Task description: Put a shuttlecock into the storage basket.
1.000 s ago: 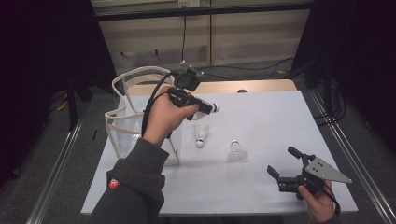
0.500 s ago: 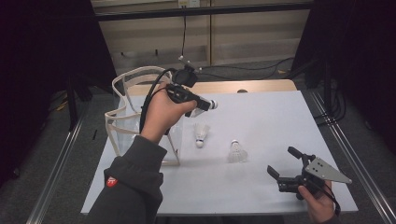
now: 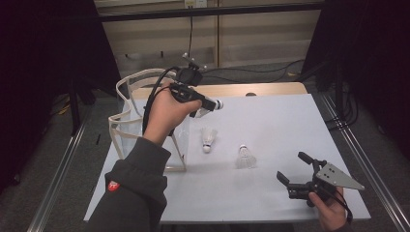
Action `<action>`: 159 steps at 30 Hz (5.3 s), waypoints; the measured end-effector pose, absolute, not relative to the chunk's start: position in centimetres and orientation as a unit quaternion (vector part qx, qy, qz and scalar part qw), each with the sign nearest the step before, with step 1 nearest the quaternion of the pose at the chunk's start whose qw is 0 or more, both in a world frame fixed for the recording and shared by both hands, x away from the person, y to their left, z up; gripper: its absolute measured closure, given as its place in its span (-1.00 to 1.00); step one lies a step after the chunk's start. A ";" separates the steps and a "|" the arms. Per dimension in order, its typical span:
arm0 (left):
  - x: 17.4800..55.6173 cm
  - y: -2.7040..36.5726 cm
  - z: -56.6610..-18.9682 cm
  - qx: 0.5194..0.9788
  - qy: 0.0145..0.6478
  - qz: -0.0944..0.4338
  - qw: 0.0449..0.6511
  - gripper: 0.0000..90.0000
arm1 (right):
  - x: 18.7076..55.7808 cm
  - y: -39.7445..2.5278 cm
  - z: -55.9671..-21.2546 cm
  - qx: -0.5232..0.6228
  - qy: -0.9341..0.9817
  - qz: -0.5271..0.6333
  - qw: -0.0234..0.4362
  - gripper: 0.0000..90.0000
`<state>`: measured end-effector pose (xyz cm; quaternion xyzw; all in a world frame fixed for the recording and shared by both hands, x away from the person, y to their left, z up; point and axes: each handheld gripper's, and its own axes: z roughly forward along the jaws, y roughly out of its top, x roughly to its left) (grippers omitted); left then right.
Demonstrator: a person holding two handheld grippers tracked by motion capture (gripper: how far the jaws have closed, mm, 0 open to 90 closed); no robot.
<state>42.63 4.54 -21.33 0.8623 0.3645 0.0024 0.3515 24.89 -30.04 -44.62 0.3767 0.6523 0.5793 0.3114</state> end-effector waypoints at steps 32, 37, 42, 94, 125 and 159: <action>43.7 6.1 -20.6 0.854 0.381 0.019 0.354 0.98 | 24.9 -30.0 -44.6 0.377 0.652 0.580 0.310 -1.00; 43.9 6.5 -20.4 0.853 0.384 0.022 0.353 0.98 | 24.9 -30.1 -44.6 0.377 0.652 0.580 0.310 -1.00; 44.1 6.9 -20.4 0.849 0.390 0.023 0.354 0.98 | 24.9 -30.1 -44.6 0.376 0.652 0.580 0.311 -1.00; 45.9 10.7 -19.6 0.835 0.426 0.065 0.343 0.98 | 24.9 -30.0 -44.6 0.377 0.652 0.582 0.308 -1.00; 47.3 13.6 -20.5 0.817 0.462 0.089 0.334 0.97 | 24.8 -30.0 -44.6 0.376 0.651 0.583 0.309 -1.00; 49.0 14.4 -21.8 0.810 0.480 0.101 0.322 0.97 | 24.9 -30.1 -44.6 0.375 0.652 0.581 0.311 -1.00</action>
